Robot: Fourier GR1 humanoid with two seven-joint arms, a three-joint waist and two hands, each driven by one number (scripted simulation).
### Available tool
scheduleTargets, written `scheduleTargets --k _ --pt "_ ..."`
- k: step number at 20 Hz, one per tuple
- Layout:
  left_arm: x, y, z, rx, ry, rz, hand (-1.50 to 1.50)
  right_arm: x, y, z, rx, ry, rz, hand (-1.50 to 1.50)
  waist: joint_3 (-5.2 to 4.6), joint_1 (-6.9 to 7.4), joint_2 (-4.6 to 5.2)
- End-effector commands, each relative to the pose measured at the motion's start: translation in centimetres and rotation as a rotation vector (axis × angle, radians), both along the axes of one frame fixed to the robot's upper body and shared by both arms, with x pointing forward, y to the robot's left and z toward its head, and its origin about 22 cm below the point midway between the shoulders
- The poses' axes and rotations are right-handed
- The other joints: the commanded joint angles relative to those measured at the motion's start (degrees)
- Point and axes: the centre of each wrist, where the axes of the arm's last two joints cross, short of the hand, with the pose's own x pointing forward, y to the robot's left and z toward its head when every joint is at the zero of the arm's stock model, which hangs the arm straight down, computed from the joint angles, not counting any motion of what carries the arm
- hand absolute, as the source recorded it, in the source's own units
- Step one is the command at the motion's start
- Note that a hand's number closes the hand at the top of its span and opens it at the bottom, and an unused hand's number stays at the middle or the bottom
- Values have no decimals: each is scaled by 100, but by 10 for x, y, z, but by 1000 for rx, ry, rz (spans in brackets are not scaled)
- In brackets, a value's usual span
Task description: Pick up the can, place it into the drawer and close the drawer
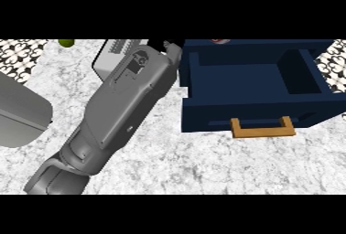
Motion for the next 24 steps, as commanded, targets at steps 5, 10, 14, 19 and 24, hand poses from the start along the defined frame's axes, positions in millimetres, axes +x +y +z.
scheduleTargets --k 5,10,14,19,24 --pt "11 -12 -10 33 6 -16 150 7 8 9 1 -11 3 -150 0 -42 21" --pt "5 -26 -16 56 31 17 150 17 -6 -1 -14 10 22 -150 7 -168 37" --pt "8 -34 -5 90 49 11 150 11 -7 6 4 -7 28 -150 5 -118 22" --pt "8 -25 -39 78 107 28 150 6 3 -5 17 7 30 -150 8 -262 56" --pt "8 -37 -25 138 69 64 150 9 12 6 -1 -19 45 -150 10 -349 84"
